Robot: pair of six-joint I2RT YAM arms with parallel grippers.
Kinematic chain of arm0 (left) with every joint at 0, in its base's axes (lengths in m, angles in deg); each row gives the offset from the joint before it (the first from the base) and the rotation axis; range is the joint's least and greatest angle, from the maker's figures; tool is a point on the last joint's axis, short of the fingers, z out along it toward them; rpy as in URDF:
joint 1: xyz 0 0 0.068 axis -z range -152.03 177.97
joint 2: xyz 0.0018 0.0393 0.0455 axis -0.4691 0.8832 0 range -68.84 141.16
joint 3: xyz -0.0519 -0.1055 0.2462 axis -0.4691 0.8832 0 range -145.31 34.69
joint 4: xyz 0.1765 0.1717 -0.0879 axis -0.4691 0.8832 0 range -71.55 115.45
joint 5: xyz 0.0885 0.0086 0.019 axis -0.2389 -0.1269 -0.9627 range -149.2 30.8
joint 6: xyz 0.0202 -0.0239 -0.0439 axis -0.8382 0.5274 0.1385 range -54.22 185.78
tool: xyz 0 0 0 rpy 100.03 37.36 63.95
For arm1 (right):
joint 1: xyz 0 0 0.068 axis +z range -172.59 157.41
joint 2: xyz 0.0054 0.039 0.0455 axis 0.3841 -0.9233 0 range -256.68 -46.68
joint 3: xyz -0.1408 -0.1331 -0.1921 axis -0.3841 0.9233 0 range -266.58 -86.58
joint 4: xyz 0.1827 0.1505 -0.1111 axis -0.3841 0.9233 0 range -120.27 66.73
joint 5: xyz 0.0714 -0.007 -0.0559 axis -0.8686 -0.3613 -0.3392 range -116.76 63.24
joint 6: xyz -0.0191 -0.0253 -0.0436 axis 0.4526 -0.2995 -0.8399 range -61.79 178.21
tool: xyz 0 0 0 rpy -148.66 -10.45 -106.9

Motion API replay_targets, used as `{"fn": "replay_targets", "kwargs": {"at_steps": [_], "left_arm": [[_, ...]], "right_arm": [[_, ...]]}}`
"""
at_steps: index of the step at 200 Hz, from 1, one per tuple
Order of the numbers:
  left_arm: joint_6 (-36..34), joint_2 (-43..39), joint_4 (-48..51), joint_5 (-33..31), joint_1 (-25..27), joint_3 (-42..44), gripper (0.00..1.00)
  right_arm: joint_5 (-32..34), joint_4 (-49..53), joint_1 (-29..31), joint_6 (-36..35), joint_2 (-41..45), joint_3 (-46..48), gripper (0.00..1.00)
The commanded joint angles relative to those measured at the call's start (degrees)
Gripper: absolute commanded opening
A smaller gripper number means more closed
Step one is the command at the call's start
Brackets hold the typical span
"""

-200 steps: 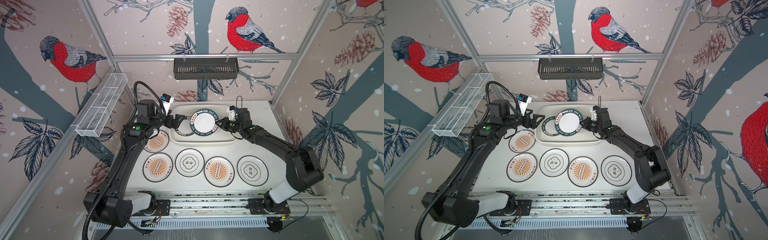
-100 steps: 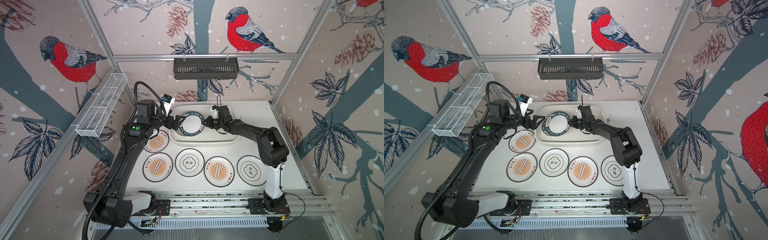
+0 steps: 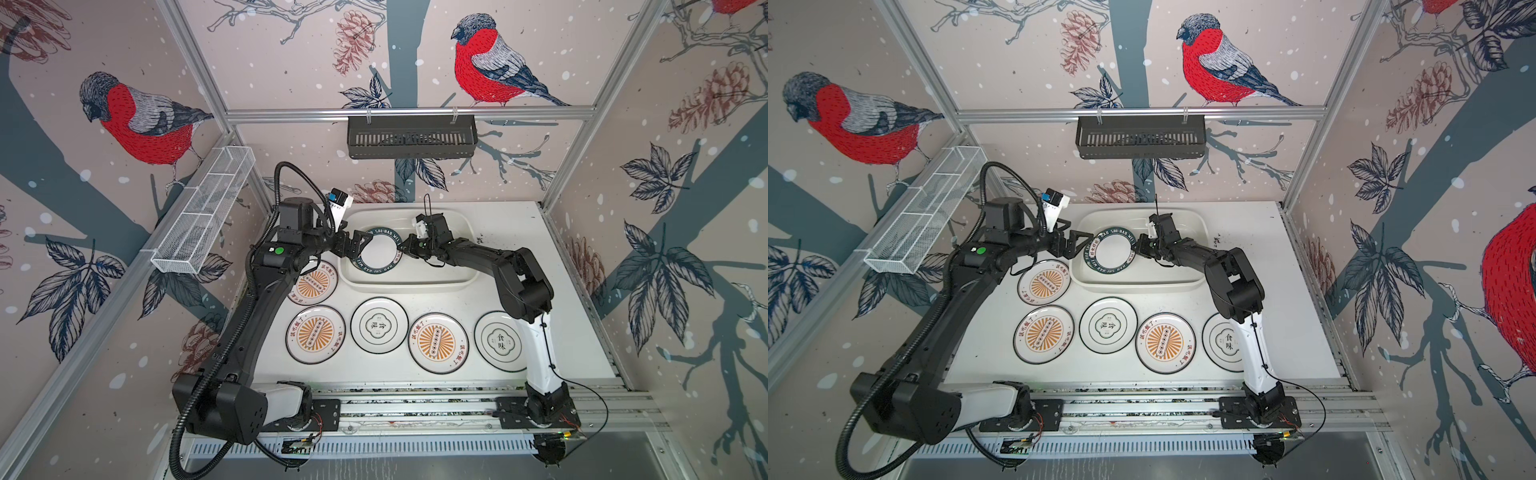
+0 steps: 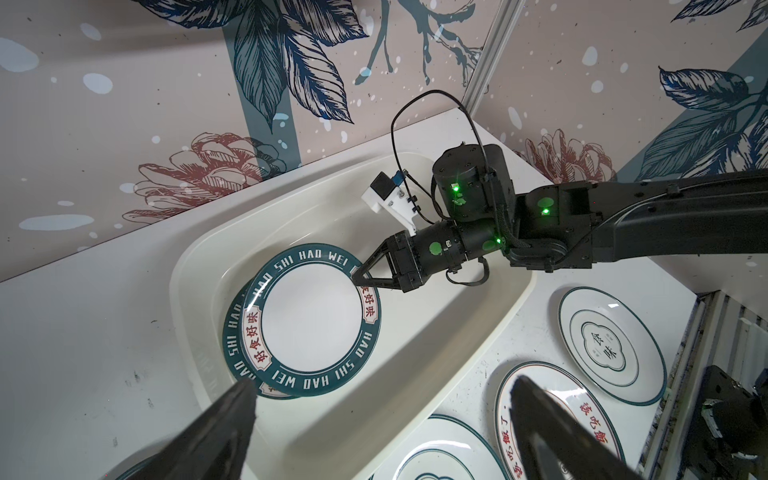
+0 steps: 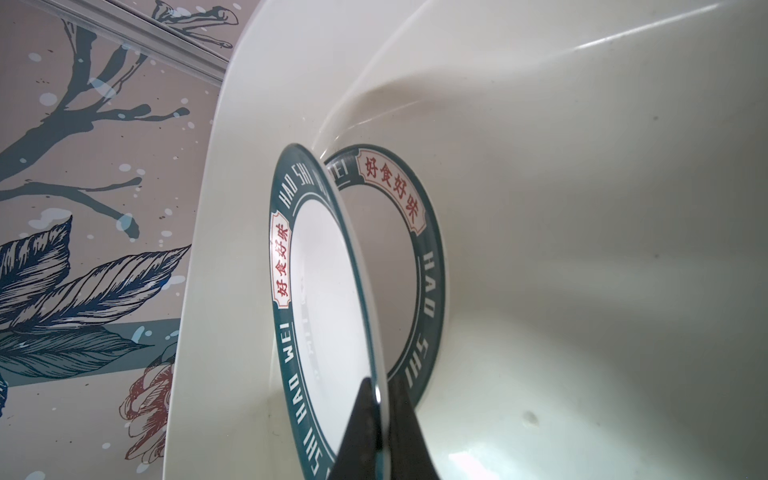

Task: Place the plates into the plastic bin on the countertop
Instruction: 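Carry the plate over the bin and lower it onto the first plate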

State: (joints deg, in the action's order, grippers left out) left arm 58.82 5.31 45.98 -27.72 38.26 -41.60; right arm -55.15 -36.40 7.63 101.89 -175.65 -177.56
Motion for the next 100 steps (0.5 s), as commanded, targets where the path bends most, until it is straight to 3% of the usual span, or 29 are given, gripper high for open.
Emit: {"fn": "replay_targets", "kwargs": {"at_steps": [1,100], "left_arm": [[-1.3,0.5,0.1,1.2,-0.1,-0.7,0.94],[-2.7,1.9,1.5,1.1,-0.1,-2.8,0.94]], "right_arm": [[-1.8,-2.6,0.1,1.2,-1.0,-1.1,0.04],[-2.7,-3.6,0.0,3.1,-3.8,-2.5,0.08]]}}
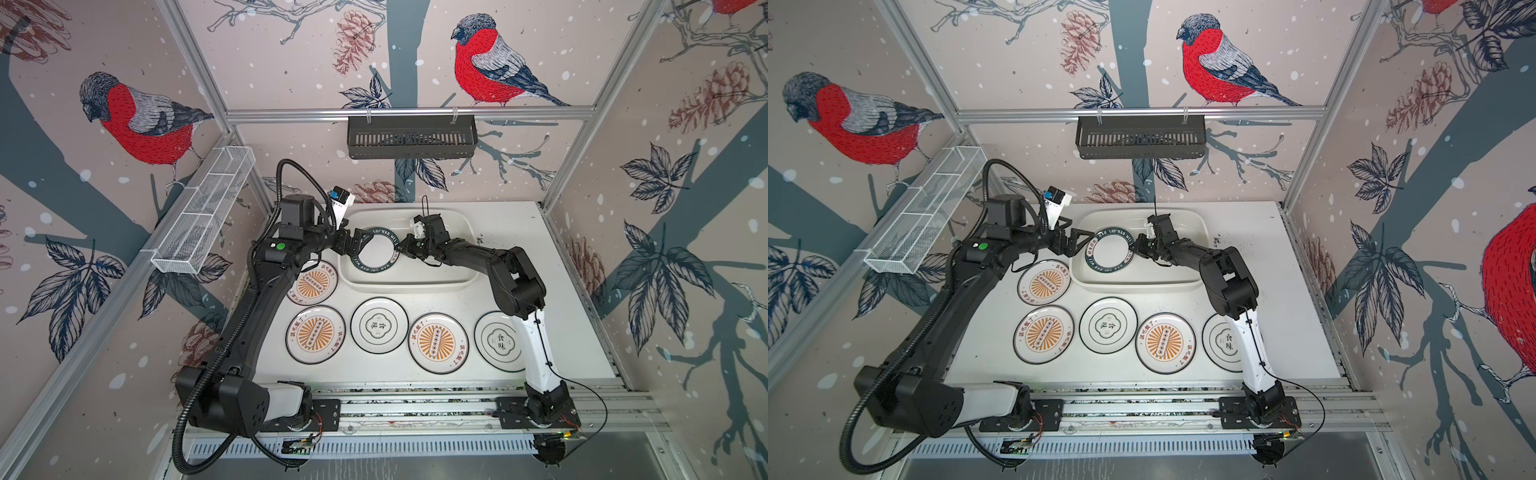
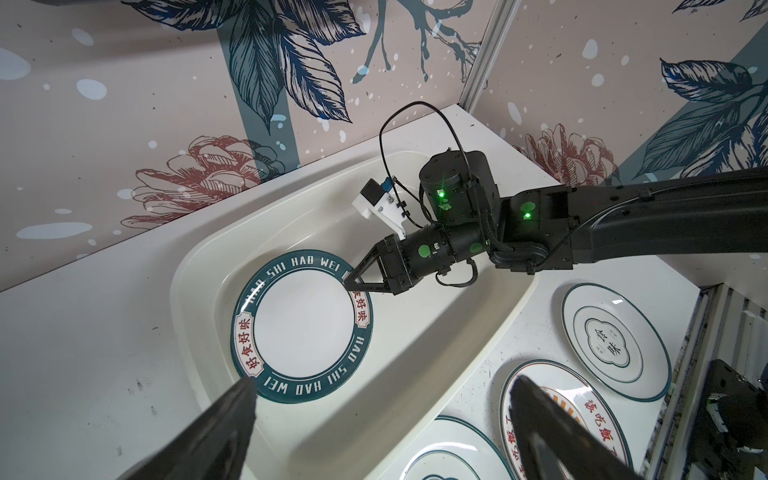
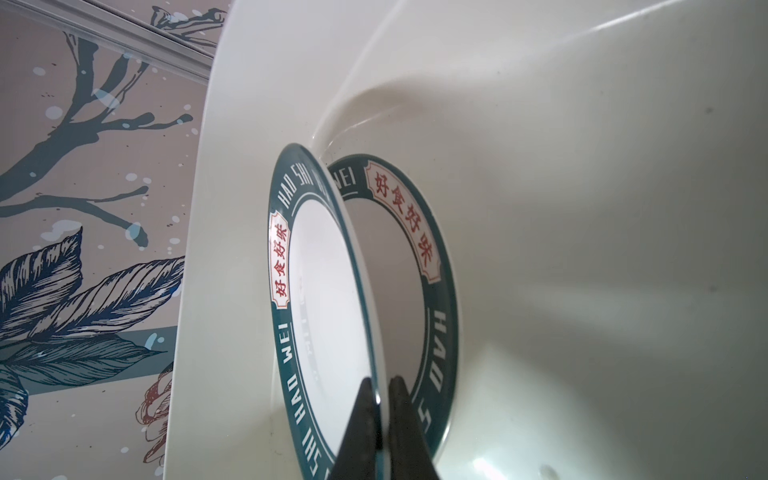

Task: Place the plates into the plastic bin on the countertop
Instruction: 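Carry the plate over the bin and lower it onto the first plate, then lay the plate flat in the bin with the right gripper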

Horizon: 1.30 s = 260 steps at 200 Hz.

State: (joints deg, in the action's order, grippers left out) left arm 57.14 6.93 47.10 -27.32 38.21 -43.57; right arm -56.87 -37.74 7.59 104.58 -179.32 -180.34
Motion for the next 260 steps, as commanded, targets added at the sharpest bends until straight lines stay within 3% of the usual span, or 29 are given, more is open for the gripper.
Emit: {"fn": "replay_targets", "kwargs": {"at_steps": [1,41,101,260], "left_arm": [[-1.0,0.2,0.4,0.8,0.0,-0.8,0.94],[-1.2,-0.3,0.1,1.0,-0.1,-0.2,0.94],[-1.1,-0.9,0.1,1.0,-0.1,0.1,0.94],[-1.0,-1.1,-0.5,1.3,0.0,0.7,0.94]], "right_arm": [[-1.0,-2.3,0.1,0.4,-0.2,0.3,0.08],[-1.0,-2.2,0.1,1.0,-0.6,0.3,0.16],[-0.9,-1.3,0.1,0.8,-0.7,-0.2,0.19],[6.4,13.0,0.7,-8.0,0.6,-5.9,0.32]]}}
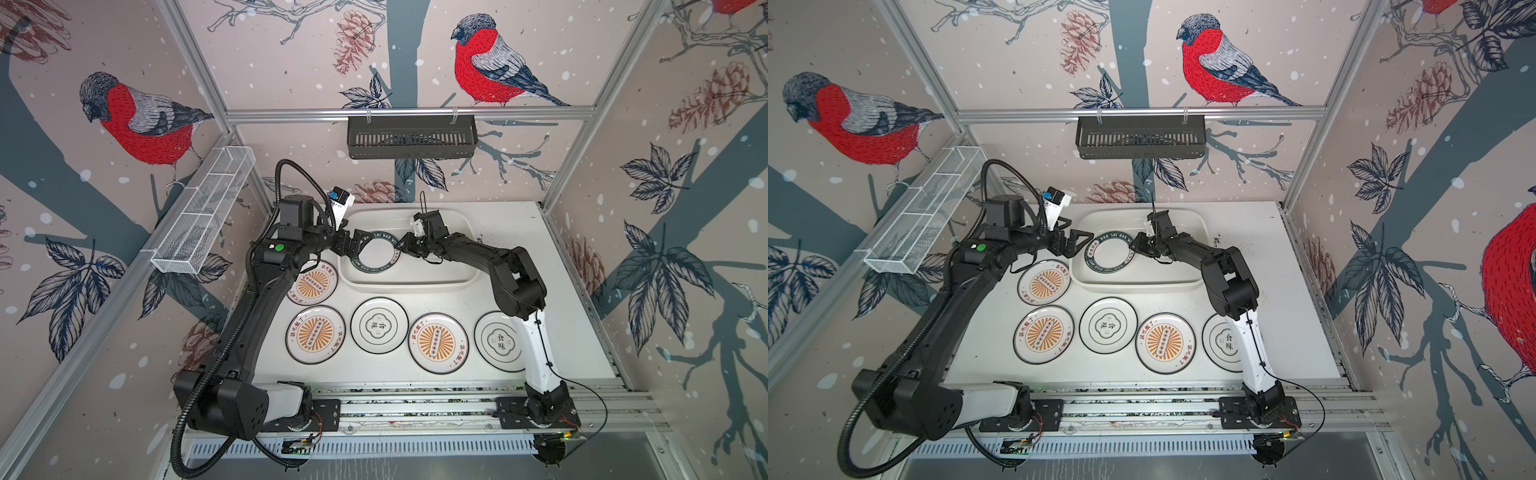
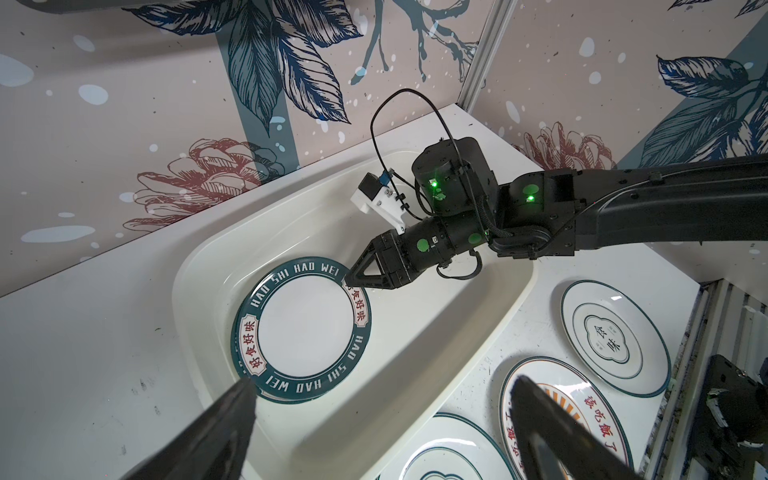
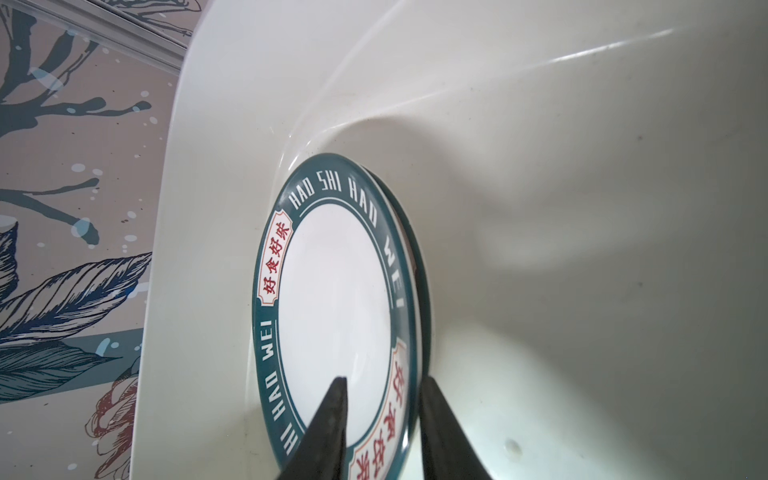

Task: Place the plates into the plastic bin on the countertop
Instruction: 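Lay the plate flat in the bin with the right gripper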

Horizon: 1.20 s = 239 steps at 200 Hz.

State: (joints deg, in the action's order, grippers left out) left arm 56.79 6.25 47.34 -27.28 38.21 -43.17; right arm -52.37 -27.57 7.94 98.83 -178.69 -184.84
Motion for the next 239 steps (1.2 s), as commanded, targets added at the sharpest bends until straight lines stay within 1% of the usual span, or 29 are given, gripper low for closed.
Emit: {"fn": "replay_targets", "kwargs": {"at_steps": [1,59,108,239], "left_arm": [[-0.7,-0.4,-0.8,1.2,0.0,0.3,0.94],[-0.8,-0.4,-0.7,1.1,-0.1,0.3,0.94],[-0.9,-0.4,-0.5,1.0,-0.1,0.3,0.94],[-0.9,-0.5,-0.7,0.8,0.0,0.5,0.94]], "right_arm": [[1.9,2.9,0.3,-2.3,-0.1,-1.5,0.32],[2.6,6.2,1.2,-3.7,-2.2,-4.7,0.33],[4.1,6.7,1.6,-4.2,-2.0,-4.3,0.33],[1.5,6.8,2.3,-4.0,-4.0,-6.0,0.33]]}}
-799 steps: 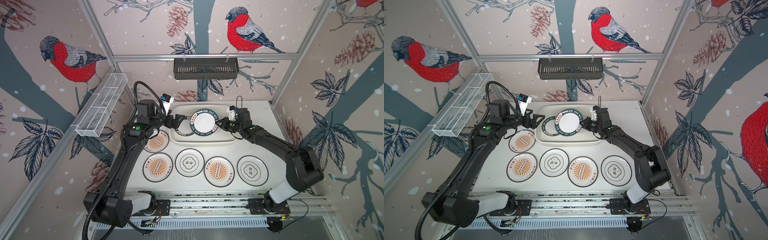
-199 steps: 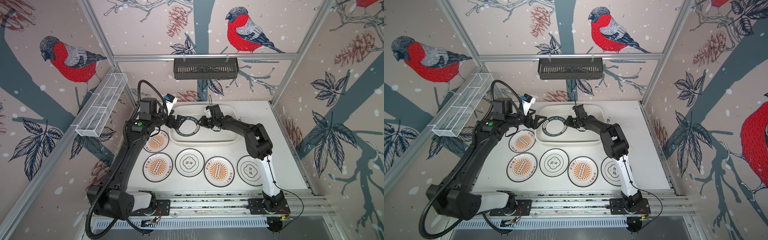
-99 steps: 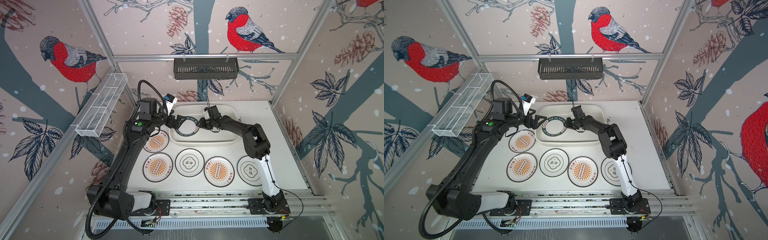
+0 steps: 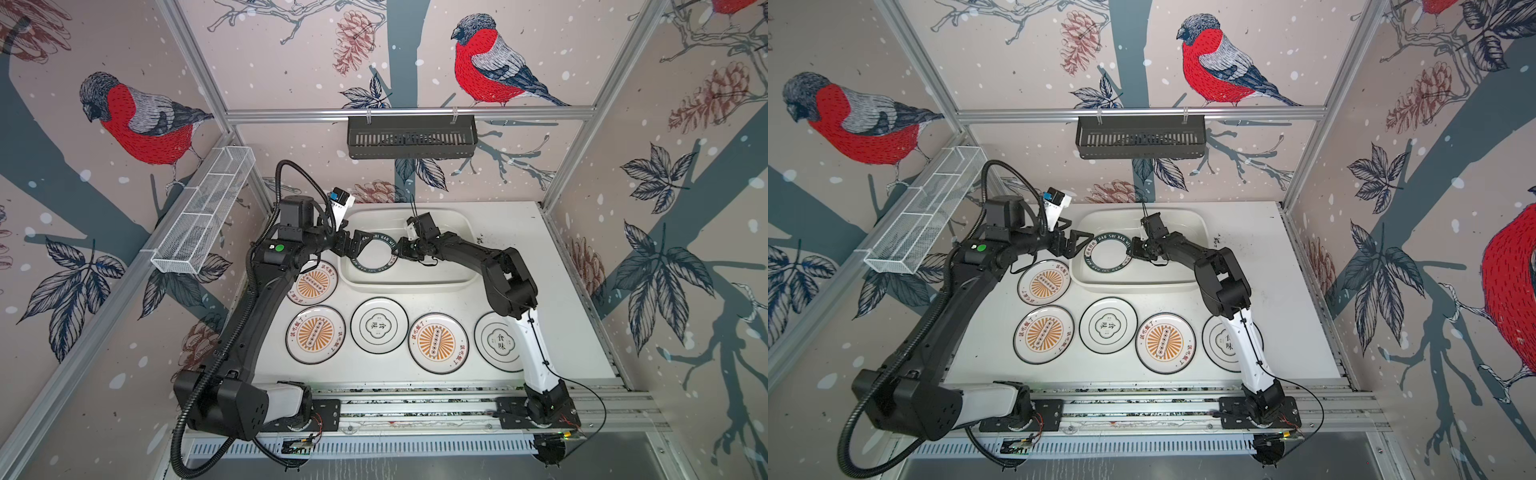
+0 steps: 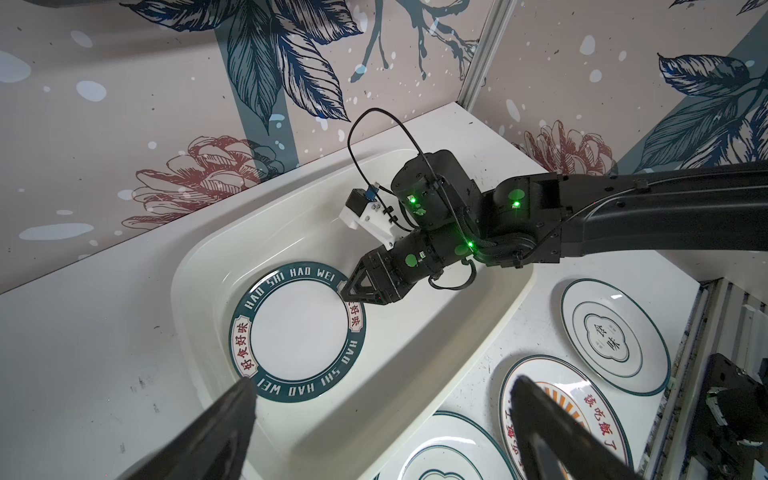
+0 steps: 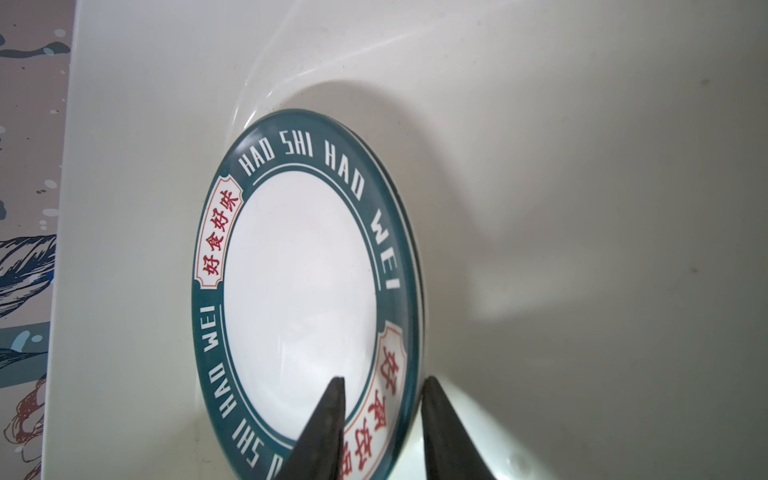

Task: Place the plates into the plastic bin on the countertop
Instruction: 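Lay the plate flat in the bin with the right gripper, then open the right gripper and withdraw it toward the cloud-motif plate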

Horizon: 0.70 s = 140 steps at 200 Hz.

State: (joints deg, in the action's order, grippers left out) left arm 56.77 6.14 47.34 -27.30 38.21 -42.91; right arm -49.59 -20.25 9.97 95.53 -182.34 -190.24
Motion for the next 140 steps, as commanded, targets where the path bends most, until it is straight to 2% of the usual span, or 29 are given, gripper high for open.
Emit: {"fn": "replay_targets", "kwargs": {"at_steps": [1,43,73,103,140], "left_arm": [[-1.0,-0.4,-0.7,0.8,0.0,0.2,0.94],[-0.8,-0.5,-0.8,0.9,0.0,0.1,0.94],[-0.7,-0.6,-0.7,0.7,-0.1,0.0,0.94],[-0.8,-0.7,-0.3,0.5,-0.1,-0.6,0.95],[-1.0,-0.7,0.0,0.6,0.0,-1.1,0.95]], "right_arm": [[-1.3,-0.5,0.2,-0.7,-0.3,-0.7,0.33],[-1.0,0.2,0.2,-1.0,-0.2,-1.0,0.35],[2.0,2.2,-0.2,-2.2,0.5,-2.0,0.37],[3.1,2.4,-1.8,-2.5,3.4,-2.0,0.40],[6.2,3.7,-4.0,-3.9,10.9,0.5,0.43]]}}
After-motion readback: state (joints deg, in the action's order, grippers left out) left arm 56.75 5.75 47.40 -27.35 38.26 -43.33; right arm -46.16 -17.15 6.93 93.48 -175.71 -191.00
